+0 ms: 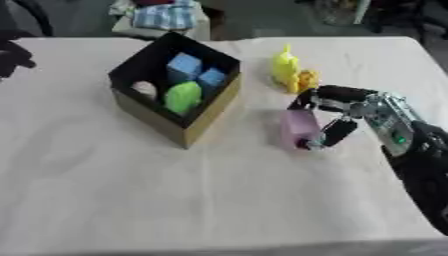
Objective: Pick up objects on the table and place them in the box.
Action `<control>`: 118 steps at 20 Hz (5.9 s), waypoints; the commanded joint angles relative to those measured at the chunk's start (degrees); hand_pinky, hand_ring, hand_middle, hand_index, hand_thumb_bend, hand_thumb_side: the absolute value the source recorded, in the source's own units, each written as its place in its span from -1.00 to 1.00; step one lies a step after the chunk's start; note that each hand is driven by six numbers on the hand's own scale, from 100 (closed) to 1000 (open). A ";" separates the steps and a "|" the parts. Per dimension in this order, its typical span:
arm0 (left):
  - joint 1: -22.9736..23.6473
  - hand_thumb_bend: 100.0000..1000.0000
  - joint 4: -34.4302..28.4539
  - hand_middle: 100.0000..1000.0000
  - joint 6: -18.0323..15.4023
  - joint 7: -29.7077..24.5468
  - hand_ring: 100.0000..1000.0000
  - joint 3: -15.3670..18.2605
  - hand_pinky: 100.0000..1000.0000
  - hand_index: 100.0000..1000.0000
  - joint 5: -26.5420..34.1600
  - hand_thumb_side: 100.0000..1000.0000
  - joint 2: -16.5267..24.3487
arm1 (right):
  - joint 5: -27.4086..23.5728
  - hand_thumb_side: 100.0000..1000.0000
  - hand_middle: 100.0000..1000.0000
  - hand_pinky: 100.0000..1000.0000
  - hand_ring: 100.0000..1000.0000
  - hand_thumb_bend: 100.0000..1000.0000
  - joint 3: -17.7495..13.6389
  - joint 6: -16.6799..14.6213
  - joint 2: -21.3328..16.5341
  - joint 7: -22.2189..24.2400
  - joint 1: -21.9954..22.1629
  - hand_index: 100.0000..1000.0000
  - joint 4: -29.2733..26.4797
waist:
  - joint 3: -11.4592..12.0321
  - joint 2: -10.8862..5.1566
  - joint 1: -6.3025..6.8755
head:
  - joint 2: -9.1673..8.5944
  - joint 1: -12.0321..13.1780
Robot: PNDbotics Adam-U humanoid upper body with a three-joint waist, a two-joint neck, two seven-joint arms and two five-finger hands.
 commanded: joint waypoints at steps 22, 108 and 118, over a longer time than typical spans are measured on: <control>-1.45 -0.07 -2.49 0.06 -0.46 -0.37 0.13 -0.21 0.50 0.57 0.90 0.26 0.05 | 0.90 -0.79 -0.14 0.25 0.27 -0.54 -4.43 3.20 4.96 -13.56 -14.78 0.10 -6.21 | 2.20 -0.64 0.52 | -0.15 -2.23; -1.21 -0.07 -2.69 0.04 -0.27 -0.99 0.14 0.06 0.48 0.57 1.21 0.27 -1.61 | 4.51 -0.44 0.63 0.33 0.54 -0.53 -19.59 23.06 2.30 -21.04 -15.76 0.78 30.42 | 4.59 0.04 0.94 | -0.14 -3.05; -1.30 -0.08 -2.78 0.04 -0.30 -1.07 0.14 0.04 0.48 0.57 1.26 0.27 -1.68 | 5.67 -0.77 0.42 0.32 0.47 -0.83 -19.13 23.18 2.64 -20.62 -15.41 0.54 31.99 | 4.69 0.03 0.97 | -0.07 -3.14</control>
